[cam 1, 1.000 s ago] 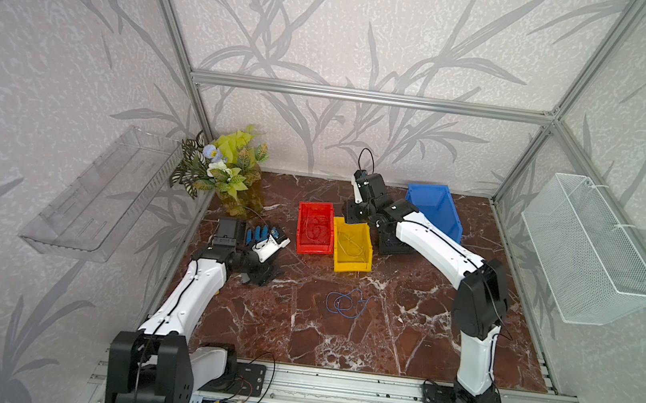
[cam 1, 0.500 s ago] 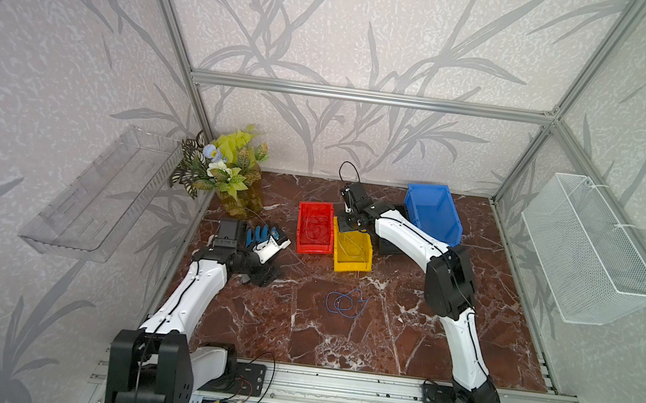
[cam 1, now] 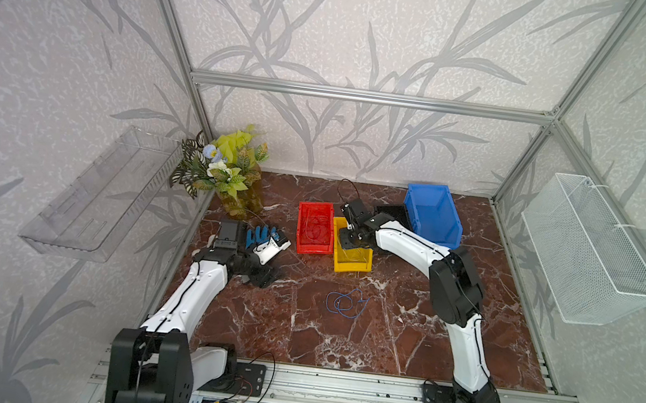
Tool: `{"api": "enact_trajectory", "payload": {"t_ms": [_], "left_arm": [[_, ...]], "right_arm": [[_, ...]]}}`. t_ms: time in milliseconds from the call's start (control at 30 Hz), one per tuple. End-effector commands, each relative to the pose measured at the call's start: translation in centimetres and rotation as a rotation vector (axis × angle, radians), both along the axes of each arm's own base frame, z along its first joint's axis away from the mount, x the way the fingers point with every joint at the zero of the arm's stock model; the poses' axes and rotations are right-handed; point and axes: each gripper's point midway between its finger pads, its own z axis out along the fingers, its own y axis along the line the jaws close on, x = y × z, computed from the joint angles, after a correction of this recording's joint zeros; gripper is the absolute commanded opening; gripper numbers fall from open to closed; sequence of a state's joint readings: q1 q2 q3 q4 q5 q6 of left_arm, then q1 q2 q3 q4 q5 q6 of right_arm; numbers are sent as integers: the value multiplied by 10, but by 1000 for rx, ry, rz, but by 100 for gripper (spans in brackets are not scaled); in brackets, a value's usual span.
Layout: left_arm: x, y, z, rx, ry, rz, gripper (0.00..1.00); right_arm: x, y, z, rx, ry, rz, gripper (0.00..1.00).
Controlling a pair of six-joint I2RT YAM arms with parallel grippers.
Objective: Untangle and sort cables by color
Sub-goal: Place the cable in the bin, then pick up the cable at the center of the board.
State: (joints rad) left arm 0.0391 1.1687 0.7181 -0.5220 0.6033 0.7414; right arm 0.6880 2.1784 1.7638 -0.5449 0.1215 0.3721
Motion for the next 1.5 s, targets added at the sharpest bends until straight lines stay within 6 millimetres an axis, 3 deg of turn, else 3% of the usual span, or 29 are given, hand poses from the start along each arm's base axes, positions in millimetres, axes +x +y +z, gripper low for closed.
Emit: {"api": "enact_trajectory", "payload": {"t_ms": [0,167,300,400,500,633,767,900,1000,1067,1100,1133,1167,1300,1467], "left_arm": [[-1,-3,-2,-4,-1,-15,71],[0,-5,-1,-15,-2,-24,71],[-2,-9,0,-23,2,-44,71],[-4,-13,-1,-40,10,-62,71],[-7,-18,-3,-52,23,-89,72],[-14,-24,-7,-68,54,-129,76],[-26,-31,-8,-88,76,-185,82],[-42,-38,-8,-116,92,-263,88],[-54,-48,-5,-167,89,-335,100],[-60,-57,-2,-208,74,-387,100],[-63,-61,-1,-221,69,-410,100],[-65,-64,0,-224,64,-435,100],[-66,-68,1,-219,54,-458,100],[-64,-73,5,-207,36,-491,100],[-68,-77,9,-223,38,-524,100]], "right_arm": [[-3,2,60,63,-65,9,31],[-21,-16,89,35,-67,21,43],[-61,-27,92,32,4,58,45],[-103,-42,77,1,96,97,50],[-138,-63,49,-8,202,74,53],[-176,-56,25,112,288,141,56],[-185,-52,-3,116,344,168,58],[-176,-50,-32,71,351,160,57],[-170,-40,-42,100,340,175,56],[-167,-39,-45,97,334,173,50],[-165,-40,-44,91,326,171,38],[-164,-40,-39,93,305,181,16],[-163,-39,-29,99,268,197,4],[-159,-44,30,148,62,230,0],[-137,-79,115,145,-206,110,0]]}}
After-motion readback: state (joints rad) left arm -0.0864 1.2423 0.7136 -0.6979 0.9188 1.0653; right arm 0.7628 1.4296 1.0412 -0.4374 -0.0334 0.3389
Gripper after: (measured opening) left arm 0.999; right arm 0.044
